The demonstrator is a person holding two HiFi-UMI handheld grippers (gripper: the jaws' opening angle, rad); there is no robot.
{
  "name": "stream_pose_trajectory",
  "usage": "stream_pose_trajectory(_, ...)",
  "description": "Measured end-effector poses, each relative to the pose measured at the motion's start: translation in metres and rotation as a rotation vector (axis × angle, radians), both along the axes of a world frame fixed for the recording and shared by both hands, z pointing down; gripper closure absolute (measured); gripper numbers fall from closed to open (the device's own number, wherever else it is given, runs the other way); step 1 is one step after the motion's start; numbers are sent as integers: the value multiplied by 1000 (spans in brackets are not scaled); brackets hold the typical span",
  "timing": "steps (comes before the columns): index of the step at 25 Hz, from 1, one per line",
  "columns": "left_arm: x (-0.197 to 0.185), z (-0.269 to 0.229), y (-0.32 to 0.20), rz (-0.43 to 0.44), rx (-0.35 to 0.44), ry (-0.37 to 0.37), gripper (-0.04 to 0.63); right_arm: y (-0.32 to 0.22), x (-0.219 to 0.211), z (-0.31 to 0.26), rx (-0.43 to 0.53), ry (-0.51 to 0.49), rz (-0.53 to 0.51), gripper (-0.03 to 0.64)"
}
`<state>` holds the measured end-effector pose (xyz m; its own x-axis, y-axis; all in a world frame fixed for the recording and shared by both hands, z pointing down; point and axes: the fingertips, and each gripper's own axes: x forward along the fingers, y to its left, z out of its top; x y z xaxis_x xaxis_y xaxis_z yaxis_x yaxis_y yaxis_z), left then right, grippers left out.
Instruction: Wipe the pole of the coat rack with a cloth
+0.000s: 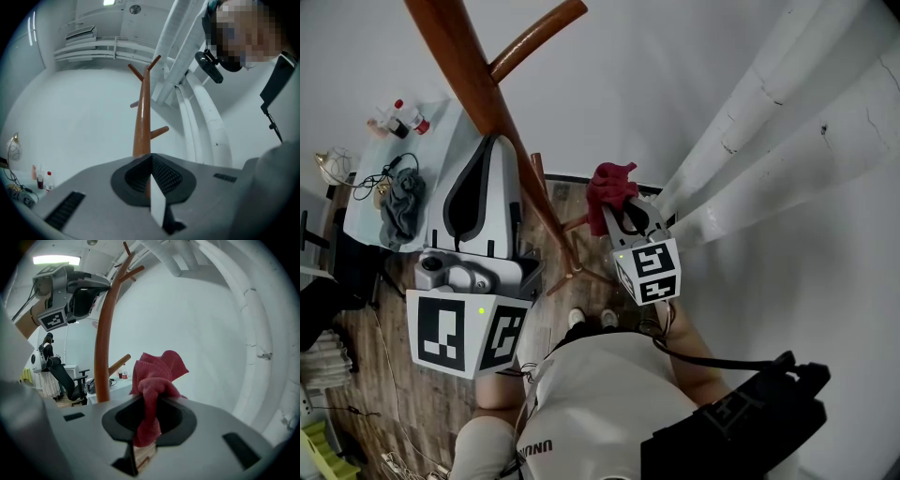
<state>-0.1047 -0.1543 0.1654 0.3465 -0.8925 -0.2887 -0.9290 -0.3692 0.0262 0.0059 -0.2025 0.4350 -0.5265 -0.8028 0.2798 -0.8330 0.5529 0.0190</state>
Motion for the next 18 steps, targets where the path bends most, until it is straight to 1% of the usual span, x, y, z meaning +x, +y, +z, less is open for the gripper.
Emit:
stream_pose_trajectory(7,0,1,0,-3,-3,-2,586,-3,12,0,3,6,31,546)
stream_pose_trajectory(18,-1,1,1,-4,-10,-3,586,-6,44,3,-4,16,112,546)
